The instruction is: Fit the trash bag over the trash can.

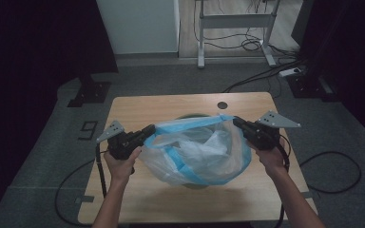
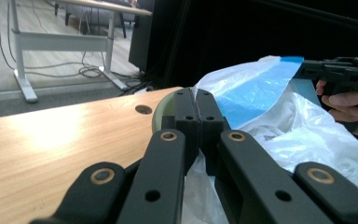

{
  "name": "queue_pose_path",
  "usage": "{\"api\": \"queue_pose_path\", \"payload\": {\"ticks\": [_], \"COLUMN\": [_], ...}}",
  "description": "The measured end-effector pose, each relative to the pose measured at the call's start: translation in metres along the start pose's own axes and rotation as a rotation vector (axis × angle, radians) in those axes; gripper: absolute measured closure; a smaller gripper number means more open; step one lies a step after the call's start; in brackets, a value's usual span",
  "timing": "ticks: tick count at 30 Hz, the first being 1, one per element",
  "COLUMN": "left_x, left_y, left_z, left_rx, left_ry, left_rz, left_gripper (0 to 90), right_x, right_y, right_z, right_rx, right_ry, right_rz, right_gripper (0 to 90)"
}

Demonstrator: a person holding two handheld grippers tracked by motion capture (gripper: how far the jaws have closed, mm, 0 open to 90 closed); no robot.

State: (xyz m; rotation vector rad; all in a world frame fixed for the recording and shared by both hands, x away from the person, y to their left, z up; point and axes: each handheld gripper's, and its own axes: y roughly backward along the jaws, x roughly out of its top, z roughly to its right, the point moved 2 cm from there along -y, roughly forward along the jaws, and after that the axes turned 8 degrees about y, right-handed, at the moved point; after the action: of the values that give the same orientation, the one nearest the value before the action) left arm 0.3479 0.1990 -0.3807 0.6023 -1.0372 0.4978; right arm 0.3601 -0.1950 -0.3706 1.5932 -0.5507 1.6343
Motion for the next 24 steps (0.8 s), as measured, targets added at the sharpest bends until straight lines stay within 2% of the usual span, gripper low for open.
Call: {"api": "queue_pose_path", "payload": {"ticks": [3, 5, 13, 16, 19, 21, 24], "left_x": [0.003, 0.004, 0.001, -0.002, -0.008, -0.011, -0.017], "left_y": [-0.008, -0.013, -0.028, -0.034, -0.04, -0.043, -0.047], "left_z": [-0.01, -0.015, -0.021, -0.022, -0.024, -0.022, -0.023], "left_rx": [0.005, 0.018, 0.046, 0.069, 0.098, 0.114, 0.125], "left_ry": [0.043, 0.053, 0.057, 0.062, 0.093, 0.092, 0.103], "left_rz": [-0.008, -0.014, -0.051, -0.081, -0.122, -0.15, -0.195], "left_gripper": [89.8, 89.8, 89.8, 89.8, 89.8, 89.7, 89.8], "right_x": [-0.001, -0.002, -0.014, -0.017, -0.022, -0.027, -0.037], "right_y": [-0.012, -0.019, -0.041, -0.047, -0.052, -0.055, -0.06], "right_z": [0.004, 0.006, 0.015, 0.014, 0.014, 0.014, 0.013], "right_rx": [-0.01, -0.015, -0.046, -0.052, -0.053, -0.055, -0.05], "right_ry": [0.0, 0.002, -0.023, -0.024, -0.032, -0.042, -0.048], "right_rz": [-0.022, -0.036, -0.074, -0.085, -0.106, -0.12, -0.173], "right_gripper": [89.1, 89.1, 89.1, 89.1, 89.1, 89.1, 89.1]}}
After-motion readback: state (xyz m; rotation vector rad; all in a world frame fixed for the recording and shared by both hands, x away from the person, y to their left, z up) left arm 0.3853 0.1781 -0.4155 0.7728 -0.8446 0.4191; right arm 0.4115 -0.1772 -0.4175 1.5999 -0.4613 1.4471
